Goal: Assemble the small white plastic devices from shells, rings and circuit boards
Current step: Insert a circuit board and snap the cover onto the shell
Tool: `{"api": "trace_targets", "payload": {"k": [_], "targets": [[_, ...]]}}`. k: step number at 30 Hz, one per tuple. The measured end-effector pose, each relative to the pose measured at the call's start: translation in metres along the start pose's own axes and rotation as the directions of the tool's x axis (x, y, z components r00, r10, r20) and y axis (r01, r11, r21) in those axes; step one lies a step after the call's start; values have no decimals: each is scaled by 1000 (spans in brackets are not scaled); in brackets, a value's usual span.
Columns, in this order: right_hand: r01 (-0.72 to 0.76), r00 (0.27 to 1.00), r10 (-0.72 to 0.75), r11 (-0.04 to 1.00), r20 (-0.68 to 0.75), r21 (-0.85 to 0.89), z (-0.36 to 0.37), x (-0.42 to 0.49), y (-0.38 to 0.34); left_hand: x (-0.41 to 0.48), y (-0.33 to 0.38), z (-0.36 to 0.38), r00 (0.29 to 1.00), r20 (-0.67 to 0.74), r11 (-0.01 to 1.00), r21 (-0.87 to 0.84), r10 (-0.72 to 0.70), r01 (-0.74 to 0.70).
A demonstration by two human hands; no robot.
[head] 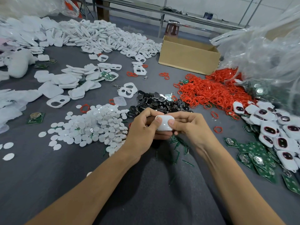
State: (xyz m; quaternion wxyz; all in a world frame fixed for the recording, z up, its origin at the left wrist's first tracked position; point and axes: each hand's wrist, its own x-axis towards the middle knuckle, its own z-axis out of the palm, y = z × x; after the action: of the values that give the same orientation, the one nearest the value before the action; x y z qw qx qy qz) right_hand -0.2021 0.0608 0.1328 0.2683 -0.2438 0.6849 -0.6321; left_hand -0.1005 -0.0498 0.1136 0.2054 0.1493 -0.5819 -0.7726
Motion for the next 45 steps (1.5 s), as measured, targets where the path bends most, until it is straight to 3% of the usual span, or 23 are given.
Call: {"api": "trace_targets", "payload": {"k": [5, 15, 34, 41, 45], "targets": [[20, 1000, -20, 998, -2, 57, 1, -1, 0, 1, -3, -1, 998, -7, 996, 58, 68, -68], [74, 996, -73, 997, -42, 20, 0, -6, -10, 0, -2, 1, 998, -11, 998, -21, 57, -58], [216, 966, -228, 970, -119, -108, 9, -10, -7, -2, -2, 0, 968, -81, 971, 56, 238, -234], [227, 973, -229, 970, -13, -86, 10, -9, -7, 2, -1, -1, 992, -79, 992, -79, 94, -100], [187, 980, -192, 978, -53, -87, 8, -7, -5, 2, -4, 1, 998, -28, 997, -55, 54, -56]]}}
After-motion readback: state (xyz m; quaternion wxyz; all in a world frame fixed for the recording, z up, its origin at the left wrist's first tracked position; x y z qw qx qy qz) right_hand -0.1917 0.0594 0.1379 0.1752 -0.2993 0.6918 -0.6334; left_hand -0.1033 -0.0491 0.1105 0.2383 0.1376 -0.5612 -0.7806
